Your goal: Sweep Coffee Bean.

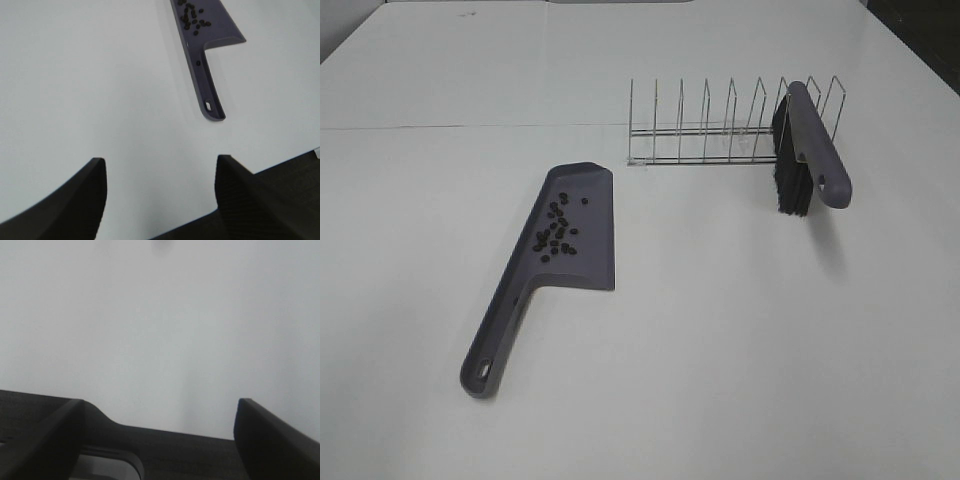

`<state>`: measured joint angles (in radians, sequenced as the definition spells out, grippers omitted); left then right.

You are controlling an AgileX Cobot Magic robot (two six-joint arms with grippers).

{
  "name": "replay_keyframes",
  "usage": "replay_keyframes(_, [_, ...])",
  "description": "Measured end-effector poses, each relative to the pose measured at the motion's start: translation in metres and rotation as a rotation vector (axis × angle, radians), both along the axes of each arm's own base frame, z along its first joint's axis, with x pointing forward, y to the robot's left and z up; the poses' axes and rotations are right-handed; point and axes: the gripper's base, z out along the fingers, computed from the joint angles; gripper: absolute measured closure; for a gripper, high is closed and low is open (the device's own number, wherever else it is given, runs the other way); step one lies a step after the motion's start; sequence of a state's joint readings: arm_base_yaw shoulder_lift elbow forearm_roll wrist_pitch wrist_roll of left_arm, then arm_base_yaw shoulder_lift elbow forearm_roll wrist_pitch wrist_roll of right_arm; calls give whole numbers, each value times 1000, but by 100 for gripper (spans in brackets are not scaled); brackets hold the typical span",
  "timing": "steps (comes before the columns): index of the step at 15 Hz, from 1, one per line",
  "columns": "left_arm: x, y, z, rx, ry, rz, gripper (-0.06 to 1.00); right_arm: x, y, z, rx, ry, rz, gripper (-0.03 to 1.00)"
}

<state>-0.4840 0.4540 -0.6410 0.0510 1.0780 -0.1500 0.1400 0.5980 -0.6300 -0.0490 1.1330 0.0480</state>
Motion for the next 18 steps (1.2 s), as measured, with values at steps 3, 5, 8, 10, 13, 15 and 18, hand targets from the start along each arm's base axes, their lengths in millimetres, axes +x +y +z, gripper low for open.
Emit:
replay_keyframes(3, [-20,10,-14,-28,-125,-33,37,-33,-1,-7,32,-131,58,28])
replay_keyframes(5, [-25,13,-20,-19,-158,-52,37,-49,-2,-9,32,-217,91,28])
replay_keyframes(8, [-29,13,-20,-10,-188,-99,37,-68,-4,-7,29,-357,107,28])
replay_keyframes(10, [-31,8,-20,-14,-186,-174,37,-78,-4,-10,55,-449,111,28])
replay_keyframes(13, [-32,6,-27,-10,-150,-200,37,-78,-4,-10,66,-461,113,28])
replay_keyframes(15, [-33,6,-29,-9,-137,-202,37,-78,-4,-9,66,-465,113,28])
replay_keyframes(18, [-33,6,-29,-9,-137,-202,37,-78,-4,-9,66,-466,113,28])
